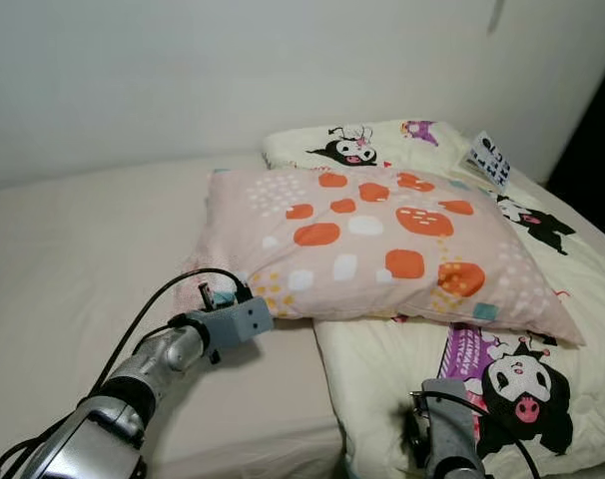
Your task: Clean up the room
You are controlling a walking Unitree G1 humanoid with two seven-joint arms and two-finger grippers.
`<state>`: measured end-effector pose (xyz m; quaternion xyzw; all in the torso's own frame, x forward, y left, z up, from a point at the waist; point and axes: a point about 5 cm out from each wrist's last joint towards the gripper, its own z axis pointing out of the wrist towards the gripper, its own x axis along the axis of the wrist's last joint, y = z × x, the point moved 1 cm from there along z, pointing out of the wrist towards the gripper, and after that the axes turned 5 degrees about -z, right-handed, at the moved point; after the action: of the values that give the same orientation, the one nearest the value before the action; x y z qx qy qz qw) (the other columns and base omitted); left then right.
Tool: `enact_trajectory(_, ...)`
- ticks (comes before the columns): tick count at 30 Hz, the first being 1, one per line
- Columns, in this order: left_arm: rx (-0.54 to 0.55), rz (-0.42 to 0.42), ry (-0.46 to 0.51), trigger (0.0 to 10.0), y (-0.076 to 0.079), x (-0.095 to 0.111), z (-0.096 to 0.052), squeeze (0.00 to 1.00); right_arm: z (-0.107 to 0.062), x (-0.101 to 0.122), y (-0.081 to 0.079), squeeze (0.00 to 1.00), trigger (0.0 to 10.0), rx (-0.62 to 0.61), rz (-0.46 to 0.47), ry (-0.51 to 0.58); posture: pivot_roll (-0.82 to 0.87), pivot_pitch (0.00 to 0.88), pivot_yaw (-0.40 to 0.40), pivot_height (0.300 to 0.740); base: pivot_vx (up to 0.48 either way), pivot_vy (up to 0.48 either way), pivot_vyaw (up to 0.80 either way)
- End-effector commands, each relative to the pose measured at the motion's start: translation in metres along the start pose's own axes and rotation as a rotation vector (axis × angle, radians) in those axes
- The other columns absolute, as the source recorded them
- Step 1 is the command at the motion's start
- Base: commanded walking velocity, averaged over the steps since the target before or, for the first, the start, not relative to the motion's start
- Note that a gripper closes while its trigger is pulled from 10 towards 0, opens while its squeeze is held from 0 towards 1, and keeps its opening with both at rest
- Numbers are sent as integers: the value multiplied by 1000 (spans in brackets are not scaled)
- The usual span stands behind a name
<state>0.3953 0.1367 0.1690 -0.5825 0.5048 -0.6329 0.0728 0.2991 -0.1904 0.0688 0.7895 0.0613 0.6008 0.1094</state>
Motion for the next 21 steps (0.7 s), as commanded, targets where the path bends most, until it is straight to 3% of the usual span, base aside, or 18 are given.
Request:
enact_trajectory(1, -155, -30, 9, 0, 20, -6, -5, 0, 0, -7, -6, 0, 10000, 29, -1, -20, 5, 279, 35, 575, 0, 0, 0)
enact_trajectory(4, -253, -134, 100, 0, 21, 12, -18, 0, 4, -2, -6, 0, 10000, 35, 1, -5, 9, 273, 29, 575, 0, 0, 0)
enact_trajectory(9, -294, -160, 151, 0, 18, 22, -26, 0, 7, -1, -7, 0, 10000, 38, 1, 2, 16, 269, 26, 575, 0, 0, 0)
enact_trajectory(14, -351, -232, 236, 0, -2, 44, -37, 0, 10, 4, -10, 0, 10000, 53, 1, 19, 19, 265, 23, 575, 0, 0, 0)
enact_trajectory(16, -467, -261, 260, 0, -5, 53, -48, 0, 12, 6, -11, 0, 10000, 61, 0, 27, 19, 265, 23, 575, 0, 0, 0)
enact_trajectory(17, -605, -220, 233, 0, 1, 53, -60, 0, 13, 7, -11, 0, 10000, 64, 0, 31, 19, 264, 25, 575, 0, 0, 0)
enact_trajectory(18, -605, -220, 233, 0, 1, 53, -60, 0, 13, 7, -11, 0, 10000, 64, 0, 31, 19, 264, 25, 575, 0, 0, 0)
enact_trajectory(19, -800, -193, 164, 0, 13, 51, -81, 0, 14, 8, -12, 0, 10000, 68, -1, 36, 19, 264, 26, 575, 0, 0, 0)
enact_trajectory(21, -903, -204, 127, 0, 22, 51, -94, 0, 15, 8, -12, 0, 10000, 70, -1, 39, 23, 265, 30, 575, 0, 0, 0)
